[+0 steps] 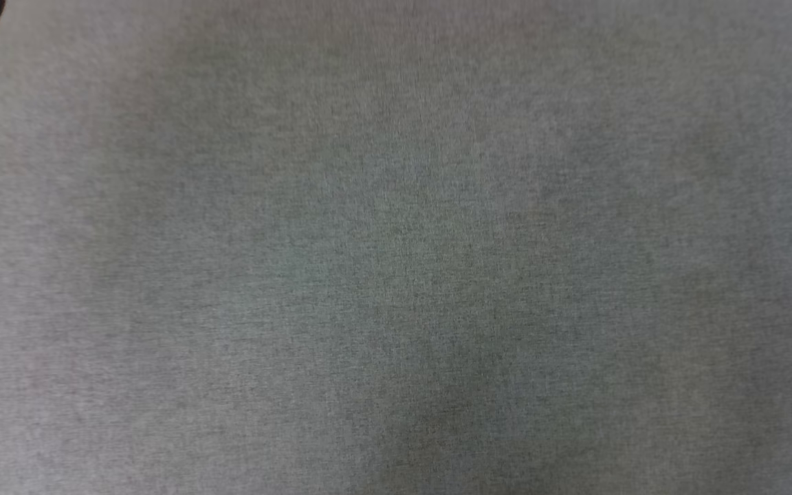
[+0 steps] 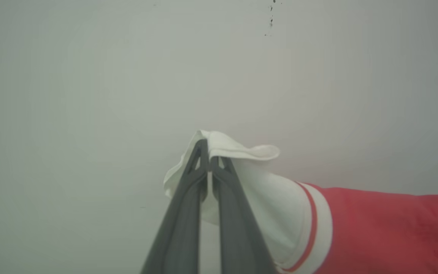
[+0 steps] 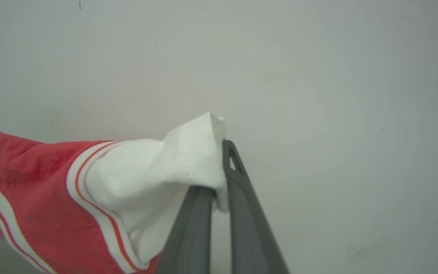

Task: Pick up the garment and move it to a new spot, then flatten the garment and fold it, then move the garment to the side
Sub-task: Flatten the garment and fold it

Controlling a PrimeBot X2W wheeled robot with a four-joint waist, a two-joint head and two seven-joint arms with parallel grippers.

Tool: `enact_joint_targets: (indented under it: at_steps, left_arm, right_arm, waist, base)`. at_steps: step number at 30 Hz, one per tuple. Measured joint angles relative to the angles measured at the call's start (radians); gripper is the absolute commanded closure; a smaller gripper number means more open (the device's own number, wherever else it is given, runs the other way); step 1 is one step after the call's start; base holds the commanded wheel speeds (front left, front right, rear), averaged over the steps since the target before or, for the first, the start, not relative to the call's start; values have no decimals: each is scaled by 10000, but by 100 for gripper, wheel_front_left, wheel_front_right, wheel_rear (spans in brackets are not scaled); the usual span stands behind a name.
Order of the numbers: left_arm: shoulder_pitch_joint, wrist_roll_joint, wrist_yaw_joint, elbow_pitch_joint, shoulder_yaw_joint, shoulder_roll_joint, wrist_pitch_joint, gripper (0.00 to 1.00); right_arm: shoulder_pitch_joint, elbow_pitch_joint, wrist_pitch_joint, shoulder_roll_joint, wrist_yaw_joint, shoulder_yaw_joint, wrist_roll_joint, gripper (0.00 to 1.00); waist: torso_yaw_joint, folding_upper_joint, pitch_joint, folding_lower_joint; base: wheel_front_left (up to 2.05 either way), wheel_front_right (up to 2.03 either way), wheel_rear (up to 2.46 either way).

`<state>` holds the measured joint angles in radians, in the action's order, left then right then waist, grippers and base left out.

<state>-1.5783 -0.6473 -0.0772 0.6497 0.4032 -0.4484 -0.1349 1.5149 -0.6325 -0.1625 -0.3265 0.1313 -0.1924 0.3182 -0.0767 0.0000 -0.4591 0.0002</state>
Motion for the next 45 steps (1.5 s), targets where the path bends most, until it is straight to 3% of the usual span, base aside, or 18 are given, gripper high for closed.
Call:
enact_joint_targets:
  at_steps: [10, 16, 24, 31, 35, 38, 45]
  left_arm:
    - [265, -445, 522, 1394, -48, 543, 696, 100]
    - [1156, -959, 1055, 2543, -209, 871, 1252, 100]
    - [3618, -1643, 1745, 3674, -447, 1427, 2541, 100]
    - [6270, -1916, 1933, 3639, -518, 1517, 3708, 100]
    - [7569, -1749, 1856, 2838, -570, 1386, 3917, 100]
    - [8705, -1639, 1536, 1870, -656, 1214, 3940, 100]
    - [11782, -1674, 92, -1599, -809, 518, 3358, 100]
  right_arm:
    - [552, -2000, 1260, 568, 0, -1060, 380, 100]
    - [144, -3081, 1841, 849, 0, -1875, 861, 100]
    - [-2490, -3536, 2663, 692, 0, -3164, 1871, 100]
    - [-5386, -2928, 3402, 224, 0, -3912, 2805, 100]
    - [-6673, -2266, 3580, -199, 0, -4056, 3166, 100]
    - [-7571, -1661, 3693, -451, 0, -3975, 3248, 100]
    - [-9848, -104, 3373, -997, 0, -3139, 3202, 100]
  waist:
    - [-9, 0, -1160, 0]
    - [86, 0, -1206, 0]
    - [265, 0, -379, -2]
    - [374, 0, 1017, -2]
    - [425, 0, 1865, -3]
    - [451, 0, 2471, -3]
    - [473, 0, 3631, -5]
  base:
    - [0, 0, 0]
    - [0, 0, 0]
    - [0, 0, 0]
    - [0, 0, 0]
    - [0, 0, 0]
    - [0, 0, 0]
    - [0, 0, 0]
